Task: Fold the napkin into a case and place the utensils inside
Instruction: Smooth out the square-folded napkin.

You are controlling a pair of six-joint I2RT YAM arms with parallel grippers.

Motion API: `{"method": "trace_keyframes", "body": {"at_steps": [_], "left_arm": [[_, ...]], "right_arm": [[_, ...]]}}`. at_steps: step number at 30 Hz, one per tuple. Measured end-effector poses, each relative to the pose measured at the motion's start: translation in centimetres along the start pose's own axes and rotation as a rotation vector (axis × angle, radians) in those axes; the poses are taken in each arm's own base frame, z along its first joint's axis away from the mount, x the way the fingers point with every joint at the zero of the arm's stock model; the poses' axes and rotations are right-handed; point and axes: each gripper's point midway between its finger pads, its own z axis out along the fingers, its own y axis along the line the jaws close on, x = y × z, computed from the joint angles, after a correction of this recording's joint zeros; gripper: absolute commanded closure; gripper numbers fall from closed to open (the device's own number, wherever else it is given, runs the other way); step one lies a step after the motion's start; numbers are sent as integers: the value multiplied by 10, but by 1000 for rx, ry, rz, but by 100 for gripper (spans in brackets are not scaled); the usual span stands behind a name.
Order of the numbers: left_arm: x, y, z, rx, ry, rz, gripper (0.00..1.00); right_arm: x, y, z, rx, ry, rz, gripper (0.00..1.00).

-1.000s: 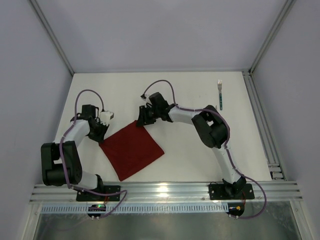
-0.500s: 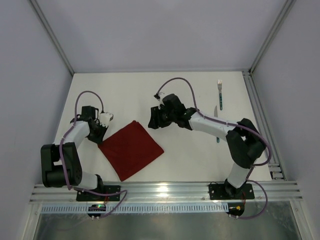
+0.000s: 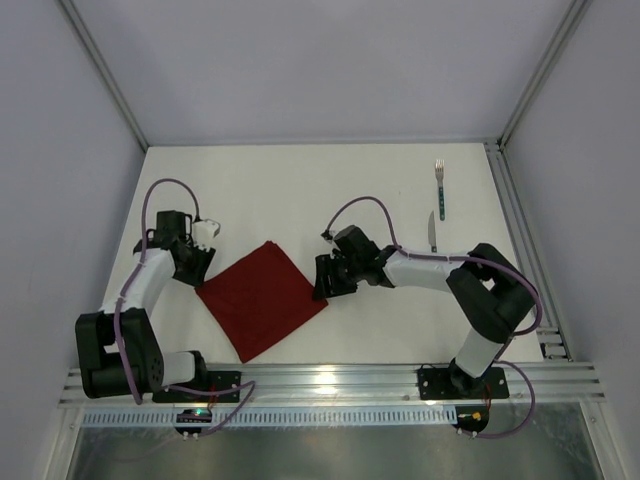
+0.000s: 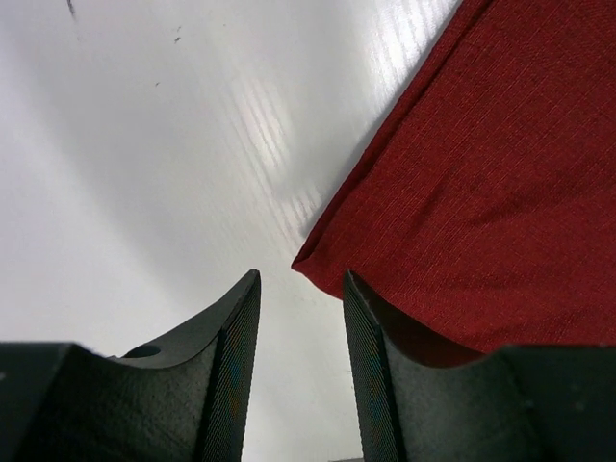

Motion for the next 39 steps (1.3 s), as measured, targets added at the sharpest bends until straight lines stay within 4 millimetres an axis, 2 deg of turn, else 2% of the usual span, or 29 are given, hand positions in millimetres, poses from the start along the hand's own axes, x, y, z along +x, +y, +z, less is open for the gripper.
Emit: {"method": "trace_keyframes", "body": {"at_steps": [2, 6, 12, 22, 27, 31, 34, 35, 36, 38, 39], "left_arm": [[2, 1, -1, -9, 9, -8, 56], [9, -2, 4, 5, 48, -32, 53], [28, -12, 30, 79, 183, -71, 56], [12, -11, 39, 112, 184, -64, 58], [-20, -7, 48, 144, 132, -49, 55], [-66, -5, 48, 203, 33, -18, 51], [-100, -3, 36, 239, -59, 10, 50], [-107, -3, 32, 246, -80, 18, 50], [-114, -4, 29, 255, -101, 25, 49], [-119, -7, 24, 273, -124, 31, 50], [-119, -10, 21, 280, -124, 31, 50]], "right_arm": [[0, 2, 3, -17, -9, 13, 52], [4, 4, 8, -60, -15, 51, 55], [8, 6, 11, -109, -43, 103, 66], [5, 3, 20, -131, -61, 172, 96], [-19, -14, 19, -128, -132, 247, 96], [-49, -44, 11, -89, -226, 320, 96], [-62, -62, 4, -55, -272, 346, 95], [-64, -67, 1, -38, -281, 345, 78], [-64, -71, -2, -21, -286, 339, 67], [-66, -71, -8, -10, -285, 313, 57], [-66, -70, -11, 0, -281, 295, 56]]}}
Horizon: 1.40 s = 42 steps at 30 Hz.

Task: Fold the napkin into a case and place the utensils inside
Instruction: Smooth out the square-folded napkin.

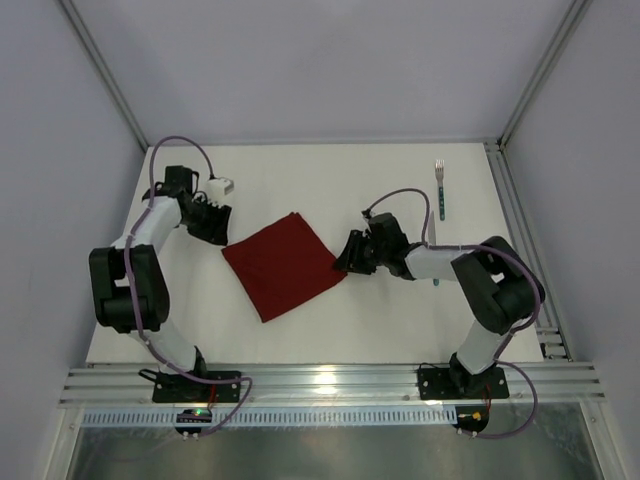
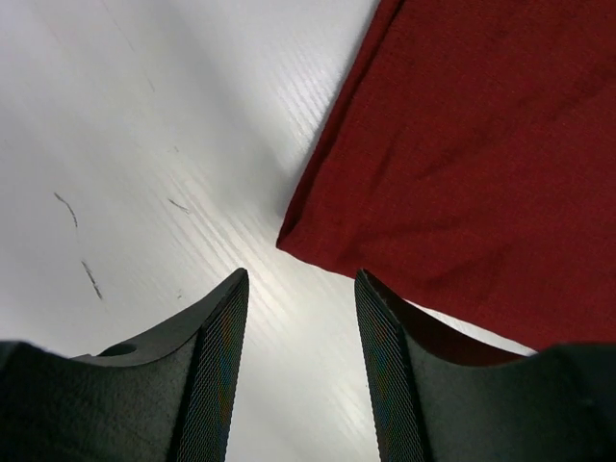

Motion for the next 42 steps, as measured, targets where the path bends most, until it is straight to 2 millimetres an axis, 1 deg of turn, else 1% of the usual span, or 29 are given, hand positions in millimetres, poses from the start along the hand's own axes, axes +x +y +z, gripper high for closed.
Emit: {"method": "trace_keyframes", "body": {"at_steps": [3, 6, 8, 9, 10, 12, 13, 14, 16, 17, 19, 23, 25, 27, 31, 35, 39, 42], "left_arm": [[0, -8, -3, 10, 1, 6, 51], [5, -21, -2, 16, 14, 17, 55], [9, -32, 3, 22, 35, 34, 58], [12, -38, 6, 26, 47, 42, 59], [15, -42, 9, 30, 59, 43, 59], [20, -48, 14, 34, 79, 40, 62], [21, -48, 16, 32, 87, 33, 63], [22, -47, 19, 26, 93, 22, 63], [24, -42, 24, 10, 101, 3, 63], [26, -40, 27, 3, 104, -5, 63], [30, -39, 30, -2, 115, -14, 63], [43, -40, 37, 2, 140, -23, 63], [49, -41, 41, 4, 153, -27, 63], [55, -41, 45, 8, 167, -30, 63], [54, -41, 46, 9, 165, -31, 63], [54, -42, 46, 13, 162, -30, 60], [54, -45, 45, 22, 152, -29, 59], [55, -45, 45, 24, 152, -30, 59]], "right_arm": [[1, -9, -11, 73, 11, -51, 53], [-2, -16, -34, 167, -16, -87, 53], [-15, -8, -55, 208, -92, -132, 61], [-20, 1, -64, 217, -138, -164, 67], [-22, 13, -71, 212, -173, -205, 76], [-14, 53, -71, 153, -196, -312, 85], [-6, 76, -66, 107, -184, -365, 93], [0, 96, -60, 60, -177, -399, 96], [22, 140, -39, -69, -141, -471, 96], [32, 154, -28, -121, -124, -494, 96], [48, 168, -6, -181, -85, -515, 96], [73, 176, 40, -227, -4, -534, 96], [85, 173, 56, -237, 33, -537, 96], [99, 168, 65, -241, 67, -535, 96], [121, 160, 73, -243, 120, -518, 96], [144, 151, 75, -254, 162, -488, 96], [154, 153, 72, -283, 153, -452, 96], [155, 151, 69, -283, 139, -445, 96]]}}
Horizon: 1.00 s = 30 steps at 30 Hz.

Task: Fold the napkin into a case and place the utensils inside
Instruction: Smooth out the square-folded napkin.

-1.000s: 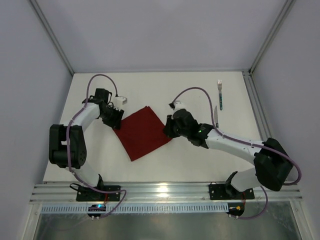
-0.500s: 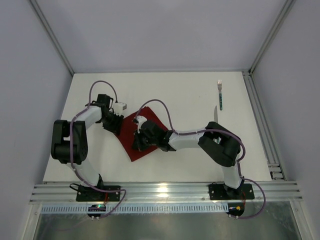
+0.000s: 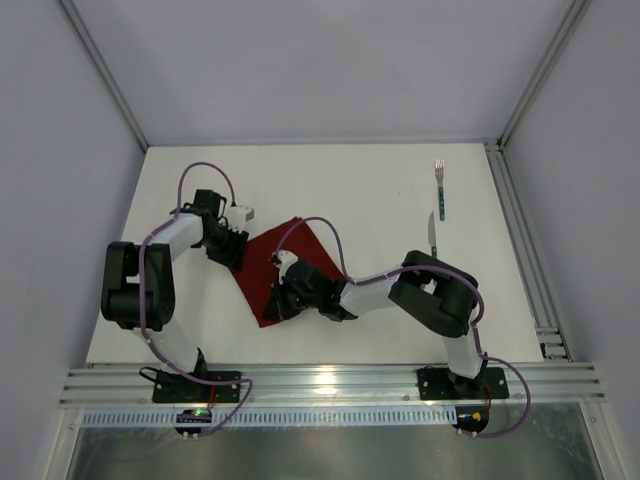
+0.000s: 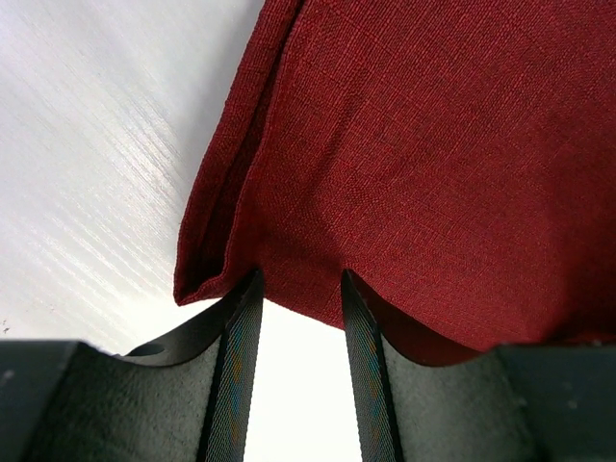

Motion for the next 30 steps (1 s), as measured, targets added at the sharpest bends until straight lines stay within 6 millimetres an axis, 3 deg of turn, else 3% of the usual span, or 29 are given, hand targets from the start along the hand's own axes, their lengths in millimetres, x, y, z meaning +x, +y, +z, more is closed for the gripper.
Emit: {"method": "trace_keyframes", "body": {"at_steps": [6, 12, 16, 23, 27, 30], "left_arm": [[0, 0, 1, -1, 0, 0, 60], [0, 0, 1, -1, -2, 0, 60], [-1, 0, 1, 0, -5, 1, 60], [-1, 0, 1, 0, -10, 4, 59], [-1, 0, 1, -1, -16, 8, 59], [-1, -1, 0, 1, -18, 10, 56]], "right_arm": [[7, 5, -6, 57, 17, -80, 96], [41, 36, -7, 24, 83, -196, 96], [54, 41, -11, 21, 106, -208, 96], [45, 36, -27, 68, 111, -233, 96], [22, 47, -29, 40, 59, -225, 96], [5, 37, -28, 40, 20, -160, 96]]}}
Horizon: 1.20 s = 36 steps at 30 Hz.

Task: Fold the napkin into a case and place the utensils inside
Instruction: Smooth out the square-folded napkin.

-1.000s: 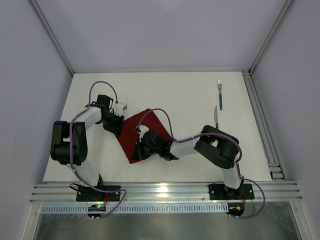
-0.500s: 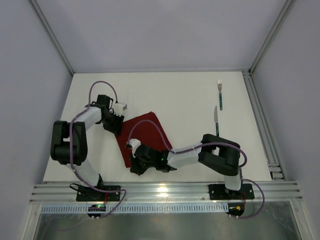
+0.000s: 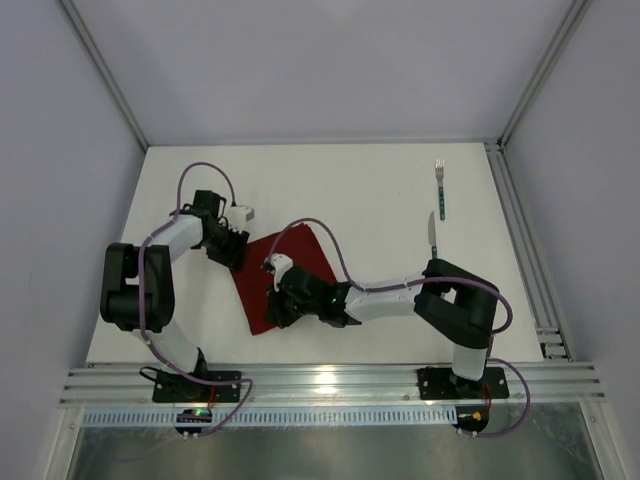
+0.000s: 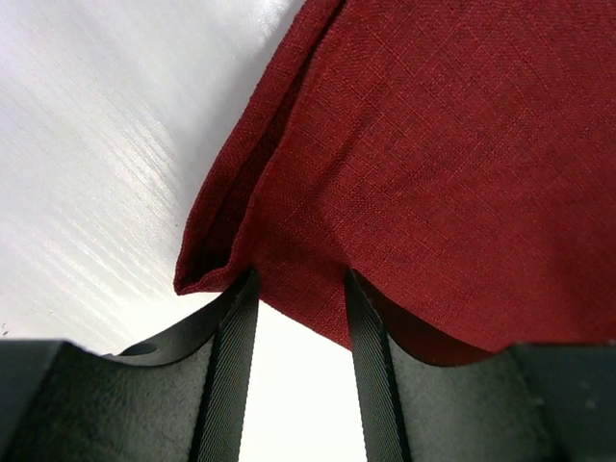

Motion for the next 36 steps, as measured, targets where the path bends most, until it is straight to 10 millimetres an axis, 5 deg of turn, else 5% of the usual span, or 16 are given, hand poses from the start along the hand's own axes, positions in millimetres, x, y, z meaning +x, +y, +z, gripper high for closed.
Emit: {"method": "trace_keyframes", "body": {"at_steps": [7, 13, 16, 21, 24, 29, 36], "left_arm": [[-3, -14, -10, 59, -38, 34, 51], [-6, -42, -35, 101, -69, 147, 51], [10, -81, -34, 170, -17, 283, 51], [70, -126, -20, 248, 160, 441, 54], [89, -127, -14, 238, 234, 472, 55], [90, -126, -9, 201, 262, 503, 57], [89, -124, -8, 181, 283, 511, 59]], "right_arm": [[7, -74, -10, 104, -18, 228, 96], [15, -73, -17, 80, -40, 324, 96], [20, -73, -25, 83, -41, 365, 96], [22, -80, -38, 101, -64, 441, 96], [21, -90, -42, 120, -79, 485, 96], [21, -108, -51, 145, -118, 557, 96], [25, -153, -92, 220, -214, 659, 96]]}}
